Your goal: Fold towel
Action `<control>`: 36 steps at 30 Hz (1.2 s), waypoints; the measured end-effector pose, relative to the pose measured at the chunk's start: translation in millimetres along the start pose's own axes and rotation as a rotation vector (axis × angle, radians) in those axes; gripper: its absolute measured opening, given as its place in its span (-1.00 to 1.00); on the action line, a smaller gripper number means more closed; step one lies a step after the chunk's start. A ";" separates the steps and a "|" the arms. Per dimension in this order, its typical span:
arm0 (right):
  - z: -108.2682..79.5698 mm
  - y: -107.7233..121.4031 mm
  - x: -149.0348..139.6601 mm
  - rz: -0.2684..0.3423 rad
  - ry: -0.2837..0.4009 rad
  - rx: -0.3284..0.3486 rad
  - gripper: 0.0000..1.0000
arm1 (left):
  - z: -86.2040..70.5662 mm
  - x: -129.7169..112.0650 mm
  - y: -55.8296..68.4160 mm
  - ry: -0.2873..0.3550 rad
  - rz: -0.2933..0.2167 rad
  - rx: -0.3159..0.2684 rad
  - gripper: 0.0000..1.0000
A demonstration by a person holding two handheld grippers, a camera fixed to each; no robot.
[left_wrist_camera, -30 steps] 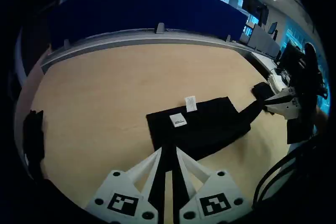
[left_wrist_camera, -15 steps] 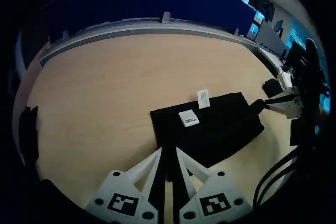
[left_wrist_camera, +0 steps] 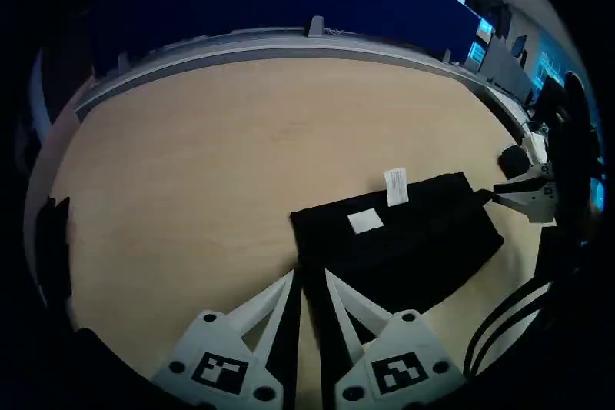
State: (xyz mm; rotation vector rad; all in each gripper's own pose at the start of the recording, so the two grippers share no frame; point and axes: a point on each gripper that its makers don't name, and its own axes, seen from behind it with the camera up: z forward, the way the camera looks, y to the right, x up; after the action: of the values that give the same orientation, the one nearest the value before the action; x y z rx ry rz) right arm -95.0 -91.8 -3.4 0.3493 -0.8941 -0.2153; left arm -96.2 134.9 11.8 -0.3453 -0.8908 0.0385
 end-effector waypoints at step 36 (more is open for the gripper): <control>-26.1 11.3 8.7 0.049 0.073 -0.033 0.90 | -31.8 6.3 -12.9 0.048 -0.030 0.019 0.90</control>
State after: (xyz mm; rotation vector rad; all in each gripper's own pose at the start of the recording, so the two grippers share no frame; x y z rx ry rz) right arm -68.6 -78.9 -7.8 0.3024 -0.8250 -0.1706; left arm -69.2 114.9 2.2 -0.3139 -0.8477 0.0106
